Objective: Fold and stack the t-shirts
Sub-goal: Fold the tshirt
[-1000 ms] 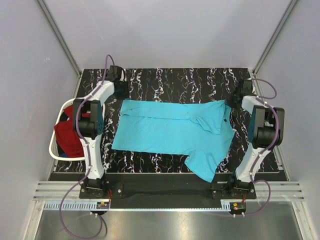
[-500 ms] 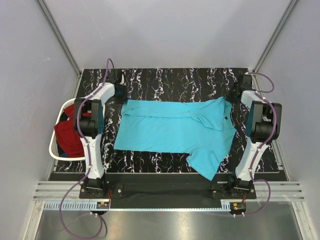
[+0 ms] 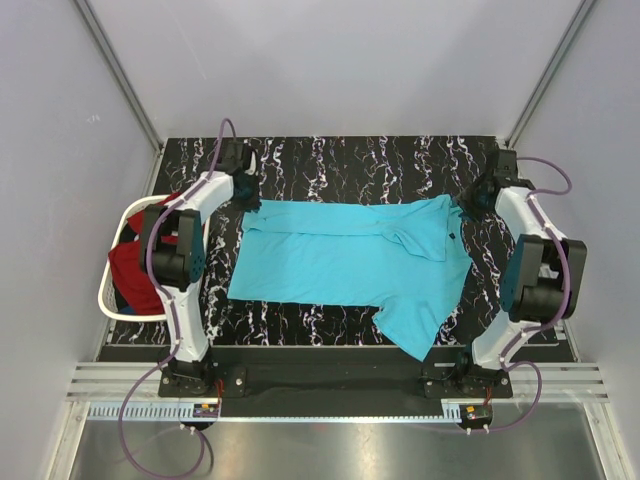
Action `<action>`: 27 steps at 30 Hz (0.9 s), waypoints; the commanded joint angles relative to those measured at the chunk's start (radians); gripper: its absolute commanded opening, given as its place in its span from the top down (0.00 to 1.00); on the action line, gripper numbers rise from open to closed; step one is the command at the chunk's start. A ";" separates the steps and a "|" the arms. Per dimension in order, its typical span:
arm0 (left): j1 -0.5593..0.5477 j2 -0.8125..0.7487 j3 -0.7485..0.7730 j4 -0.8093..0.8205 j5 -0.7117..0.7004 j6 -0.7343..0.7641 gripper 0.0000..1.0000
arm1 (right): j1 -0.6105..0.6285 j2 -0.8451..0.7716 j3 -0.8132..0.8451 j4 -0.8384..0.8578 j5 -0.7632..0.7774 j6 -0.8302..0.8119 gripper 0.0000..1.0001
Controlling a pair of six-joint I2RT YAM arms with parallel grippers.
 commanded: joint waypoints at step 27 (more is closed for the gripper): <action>-0.107 -0.093 -0.044 0.001 -0.196 0.039 0.69 | 0.019 -0.201 -0.343 -0.047 0.037 0.143 0.63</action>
